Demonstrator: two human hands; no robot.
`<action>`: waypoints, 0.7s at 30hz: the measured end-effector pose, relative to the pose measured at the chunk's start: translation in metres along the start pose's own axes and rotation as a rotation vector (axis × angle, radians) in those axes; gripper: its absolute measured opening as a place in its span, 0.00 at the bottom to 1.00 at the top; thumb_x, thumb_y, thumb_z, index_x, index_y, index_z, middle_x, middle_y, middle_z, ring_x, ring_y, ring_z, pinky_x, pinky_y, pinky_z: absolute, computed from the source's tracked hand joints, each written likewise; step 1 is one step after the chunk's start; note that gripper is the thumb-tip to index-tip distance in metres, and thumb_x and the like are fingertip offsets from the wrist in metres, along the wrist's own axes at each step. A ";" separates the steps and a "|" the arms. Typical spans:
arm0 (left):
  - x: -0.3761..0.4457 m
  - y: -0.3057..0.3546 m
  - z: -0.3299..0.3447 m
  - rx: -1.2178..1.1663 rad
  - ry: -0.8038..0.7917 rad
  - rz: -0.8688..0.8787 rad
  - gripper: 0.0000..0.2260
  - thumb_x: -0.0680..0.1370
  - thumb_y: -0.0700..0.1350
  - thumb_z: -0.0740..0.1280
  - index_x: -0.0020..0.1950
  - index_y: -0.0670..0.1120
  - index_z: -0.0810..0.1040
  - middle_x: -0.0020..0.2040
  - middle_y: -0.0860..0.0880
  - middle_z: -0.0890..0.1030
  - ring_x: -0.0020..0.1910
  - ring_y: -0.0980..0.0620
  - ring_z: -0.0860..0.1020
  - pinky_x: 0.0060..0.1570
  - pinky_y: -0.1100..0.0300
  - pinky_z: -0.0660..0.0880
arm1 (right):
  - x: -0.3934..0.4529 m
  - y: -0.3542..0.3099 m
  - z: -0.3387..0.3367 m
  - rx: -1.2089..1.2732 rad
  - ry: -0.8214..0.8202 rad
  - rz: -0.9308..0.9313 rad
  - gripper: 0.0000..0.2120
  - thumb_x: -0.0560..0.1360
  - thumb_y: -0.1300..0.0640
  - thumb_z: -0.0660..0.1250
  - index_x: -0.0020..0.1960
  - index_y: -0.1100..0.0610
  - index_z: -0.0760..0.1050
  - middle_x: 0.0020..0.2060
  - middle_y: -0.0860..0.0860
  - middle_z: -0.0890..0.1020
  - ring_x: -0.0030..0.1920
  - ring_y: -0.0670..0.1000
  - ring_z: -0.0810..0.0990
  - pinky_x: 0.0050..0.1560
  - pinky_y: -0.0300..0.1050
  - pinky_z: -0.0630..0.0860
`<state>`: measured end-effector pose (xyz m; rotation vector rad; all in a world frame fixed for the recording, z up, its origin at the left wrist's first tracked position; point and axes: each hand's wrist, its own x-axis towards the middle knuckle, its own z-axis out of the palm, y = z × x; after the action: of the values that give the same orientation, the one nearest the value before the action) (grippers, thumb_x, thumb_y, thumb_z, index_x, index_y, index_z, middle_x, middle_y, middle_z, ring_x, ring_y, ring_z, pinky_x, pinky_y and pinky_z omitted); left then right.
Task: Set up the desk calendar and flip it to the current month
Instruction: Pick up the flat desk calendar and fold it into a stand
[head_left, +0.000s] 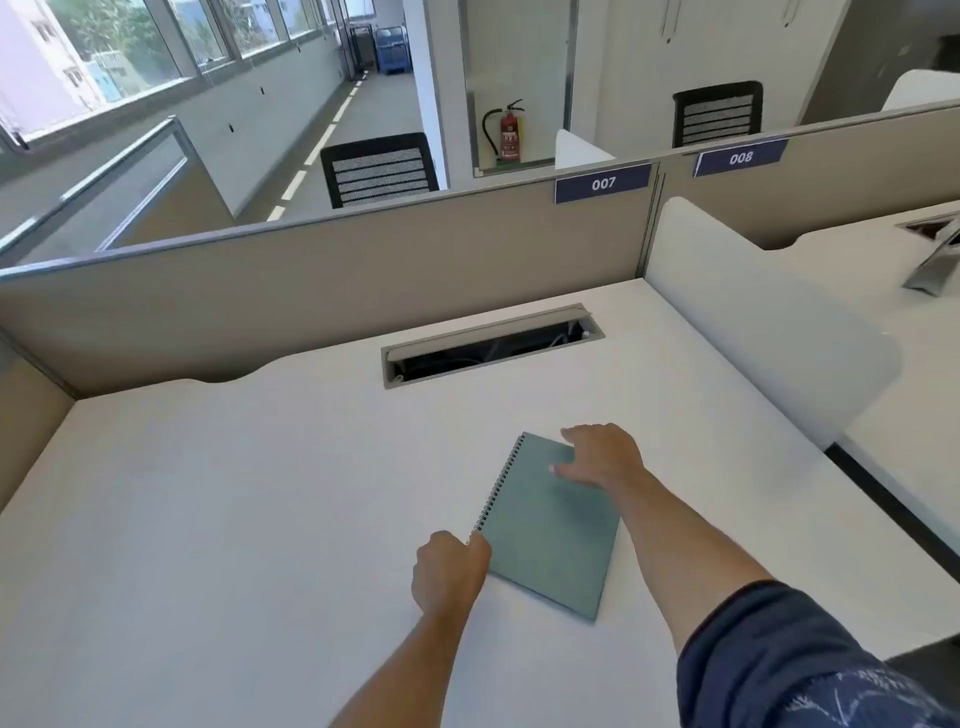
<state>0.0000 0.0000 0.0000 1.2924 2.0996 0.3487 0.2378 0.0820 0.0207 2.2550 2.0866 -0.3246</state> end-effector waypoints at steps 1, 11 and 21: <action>0.000 0.000 0.002 -0.047 -0.017 -0.008 0.15 0.75 0.52 0.64 0.35 0.44 0.68 0.35 0.49 0.76 0.33 0.48 0.74 0.32 0.59 0.66 | 0.001 0.000 0.003 -0.008 -0.027 0.001 0.28 0.75 0.35 0.68 0.67 0.53 0.77 0.64 0.50 0.83 0.63 0.57 0.80 0.60 0.49 0.73; 0.003 -0.003 0.008 -0.279 -0.100 -0.117 0.06 0.67 0.42 0.63 0.38 0.43 0.66 0.32 0.47 0.70 0.29 0.46 0.65 0.29 0.61 0.62 | 0.007 -0.004 0.019 0.046 -0.087 0.084 0.33 0.75 0.39 0.70 0.73 0.55 0.70 0.69 0.54 0.75 0.69 0.57 0.74 0.67 0.51 0.72; -0.001 -0.004 0.016 -0.576 -0.074 -0.271 0.10 0.60 0.46 0.60 0.37 0.42 0.71 0.35 0.44 0.79 0.34 0.46 0.71 0.35 0.57 0.67 | 0.017 0.011 0.024 0.138 -0.123 0.110 0.28 0.72 0.38 0.73 0.64 0.55 0.78 0.61 0.55 0.76 0.64 0.57 0.75 0.61 0.51 0.75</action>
<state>0.0084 -0.0046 -0.0137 0.6674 1.8816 0.7080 0.2467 0.0935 -0.0074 2.3469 1.9274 -0.6016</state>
